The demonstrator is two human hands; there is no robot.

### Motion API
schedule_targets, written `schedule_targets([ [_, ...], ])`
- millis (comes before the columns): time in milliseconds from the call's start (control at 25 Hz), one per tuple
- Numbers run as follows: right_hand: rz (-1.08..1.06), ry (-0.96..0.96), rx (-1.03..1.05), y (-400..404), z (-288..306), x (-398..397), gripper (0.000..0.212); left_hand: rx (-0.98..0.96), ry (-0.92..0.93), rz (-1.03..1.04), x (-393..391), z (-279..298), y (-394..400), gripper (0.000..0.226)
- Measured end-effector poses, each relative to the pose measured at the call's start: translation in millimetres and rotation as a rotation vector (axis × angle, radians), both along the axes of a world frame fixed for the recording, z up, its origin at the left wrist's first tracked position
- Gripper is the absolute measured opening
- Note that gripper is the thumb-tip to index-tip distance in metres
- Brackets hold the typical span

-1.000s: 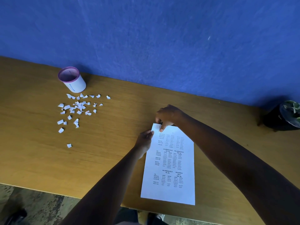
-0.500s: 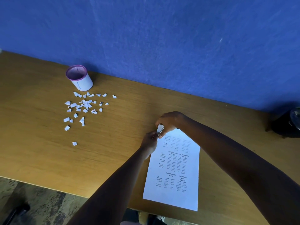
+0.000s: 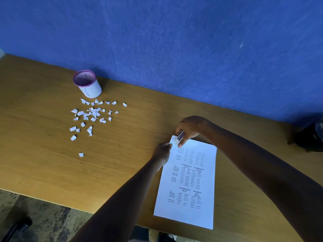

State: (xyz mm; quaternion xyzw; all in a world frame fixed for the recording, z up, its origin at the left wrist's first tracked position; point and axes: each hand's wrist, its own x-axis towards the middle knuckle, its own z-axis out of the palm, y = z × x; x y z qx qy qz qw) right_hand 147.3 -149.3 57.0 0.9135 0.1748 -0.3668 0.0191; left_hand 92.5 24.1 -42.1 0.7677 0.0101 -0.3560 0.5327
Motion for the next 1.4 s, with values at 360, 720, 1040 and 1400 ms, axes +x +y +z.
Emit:
schedule_targets([
  [360,0.136,-0.071,-0.013,21,-7,8,0.048,0.018,0.056,0.011,5,4,-1,0.024],
  [720,0.151,-0.088,0.005,21,-17,-2,0.050,0.020,0.060,0.023,6,9,0,0.025],
  [1040,0.171,-0.108,-0.016,-10,-7,1,0.052,0.037,0.033,-0.014,6,9,0,0.029],
  [1400,0.132,-0.034,-0.037,3,-13,9,0.046,0.038,0.047,-0.026,7,2,0,0.033],
])
